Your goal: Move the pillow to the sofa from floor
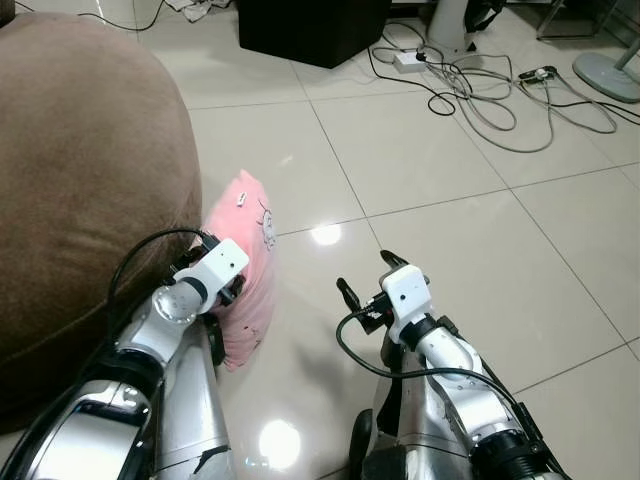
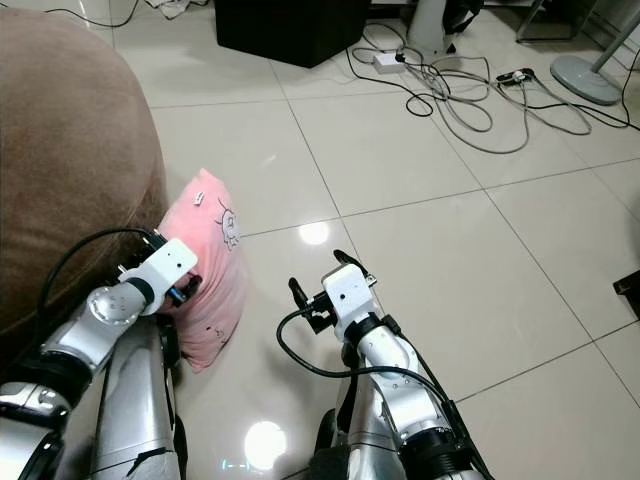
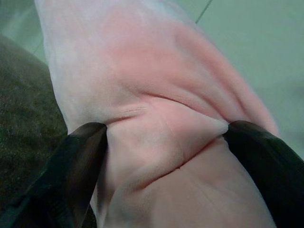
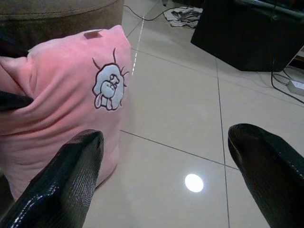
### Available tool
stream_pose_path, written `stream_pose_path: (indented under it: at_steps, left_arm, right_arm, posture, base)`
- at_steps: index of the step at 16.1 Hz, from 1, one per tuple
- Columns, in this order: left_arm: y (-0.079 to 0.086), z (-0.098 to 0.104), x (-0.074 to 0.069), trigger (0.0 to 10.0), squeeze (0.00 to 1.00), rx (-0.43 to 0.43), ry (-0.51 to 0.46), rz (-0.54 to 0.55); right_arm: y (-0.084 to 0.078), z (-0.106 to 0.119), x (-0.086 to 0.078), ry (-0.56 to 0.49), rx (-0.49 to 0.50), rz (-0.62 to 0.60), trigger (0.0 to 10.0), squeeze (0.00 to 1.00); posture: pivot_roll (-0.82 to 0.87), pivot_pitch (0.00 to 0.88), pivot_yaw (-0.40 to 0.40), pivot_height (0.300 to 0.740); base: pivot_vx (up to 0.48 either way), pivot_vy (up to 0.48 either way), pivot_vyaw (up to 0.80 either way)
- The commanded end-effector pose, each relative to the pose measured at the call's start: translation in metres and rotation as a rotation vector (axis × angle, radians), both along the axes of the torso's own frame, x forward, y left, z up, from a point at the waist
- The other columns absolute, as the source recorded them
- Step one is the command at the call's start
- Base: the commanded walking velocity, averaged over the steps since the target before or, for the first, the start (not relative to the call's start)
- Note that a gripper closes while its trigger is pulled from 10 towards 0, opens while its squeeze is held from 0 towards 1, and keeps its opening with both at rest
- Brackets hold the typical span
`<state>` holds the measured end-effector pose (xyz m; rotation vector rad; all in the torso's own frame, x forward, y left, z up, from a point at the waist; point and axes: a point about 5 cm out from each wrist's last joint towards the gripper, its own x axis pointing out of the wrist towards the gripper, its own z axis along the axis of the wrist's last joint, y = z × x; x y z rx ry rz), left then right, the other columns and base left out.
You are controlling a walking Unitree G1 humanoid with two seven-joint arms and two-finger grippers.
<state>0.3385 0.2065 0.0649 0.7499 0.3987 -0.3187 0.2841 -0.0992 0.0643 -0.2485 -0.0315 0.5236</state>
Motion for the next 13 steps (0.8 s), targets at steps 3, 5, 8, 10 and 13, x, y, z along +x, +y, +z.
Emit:
stream_pose_path:
  at_steps: [3, 5, 8, 10, 13]
  left_arm:
    - [-0.008, -0.019, -0.007, 10.0, 1.00, -0.055, 0.014, 0.082]
    - [-0.011, -0.020, -0.008, 10.0, 1.00, -0.054, 0.000, 0.080]
    - [-0.020, -0.032, -0.015, 10.0, 1.00, -0.069, 0.019, 0.085]
    - [-0.020, -0.034, -0.016, 0.0, 1.00, -0.108, 0.015, 0.103]
    - [-0.021, -0.021, -0.009, 0.0, 0.00, -0.164, -0.090, 0.129]
  right_arm:
    - [-0.007, 0.000, -0.001, 0.007, -0.009, -0.019, 10.0, 0.00]
    - [-0.008, 0.000, -0.001, 0.007, -0.010, -0.020, 10.0, 0.00]
    - [-0.010, 0.000, -0.002, 0.011, -0.017, -0.019, 10.0, 0.00]
    - [-0.009, 0.000, -0.002, 0.013, -0.018, -0.017, 10.0, 0.00]
    - [-0.008, 0.000, -0.002, 0.013, -0.020, -0.017, 10.0, 0.00]
  posture:
    - [0.07, 0.239, -0.189, 0.449]
    - [0.07, 0.239, -0.190, 0.449]
    - [0.07, 0.241, -0.195, 0.449]
    - [0.07, 0.242, -0.197, 0.449]
    - [0.07, 0.243, -0.197, 0.449]
  base:
    - [0.000, 0.000, 0.00]
    - [0.000, 0.000, 0.00]
    - [0.000, 0.000, 0.00]
    - [0.000, 0.000, 0.00]
    - [0.000, 0.000, 0.00]
